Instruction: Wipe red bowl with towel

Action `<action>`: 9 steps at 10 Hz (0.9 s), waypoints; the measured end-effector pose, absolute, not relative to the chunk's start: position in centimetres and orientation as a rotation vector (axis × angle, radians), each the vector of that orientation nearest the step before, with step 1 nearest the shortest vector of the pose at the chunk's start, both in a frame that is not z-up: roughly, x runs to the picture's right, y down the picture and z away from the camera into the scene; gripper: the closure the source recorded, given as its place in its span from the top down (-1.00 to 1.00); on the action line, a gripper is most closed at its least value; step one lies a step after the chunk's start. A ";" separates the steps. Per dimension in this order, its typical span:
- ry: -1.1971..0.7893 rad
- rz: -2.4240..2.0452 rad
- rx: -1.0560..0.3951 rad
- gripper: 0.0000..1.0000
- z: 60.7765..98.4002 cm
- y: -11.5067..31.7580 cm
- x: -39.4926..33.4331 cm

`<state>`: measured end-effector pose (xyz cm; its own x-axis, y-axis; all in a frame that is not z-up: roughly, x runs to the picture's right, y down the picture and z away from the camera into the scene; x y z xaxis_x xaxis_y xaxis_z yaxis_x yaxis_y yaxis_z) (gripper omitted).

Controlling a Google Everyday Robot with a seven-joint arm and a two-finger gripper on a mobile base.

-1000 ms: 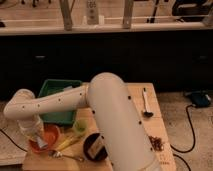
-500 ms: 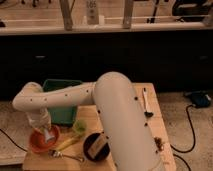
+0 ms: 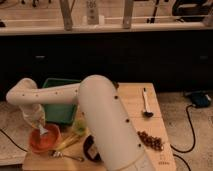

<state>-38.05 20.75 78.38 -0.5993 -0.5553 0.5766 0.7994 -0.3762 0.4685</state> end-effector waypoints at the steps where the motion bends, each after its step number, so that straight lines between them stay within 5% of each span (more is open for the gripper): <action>1: -0.949 -2.067 -0.405 -1.00 78.0 21.3 -38.7; 9: -0.921 -2.056 -0.407 -1.00 73.4 23.8 -32.7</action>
<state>-32.73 23.79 73.45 -0.6061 -0.5572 0.5676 0.7945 -0.3902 0.4653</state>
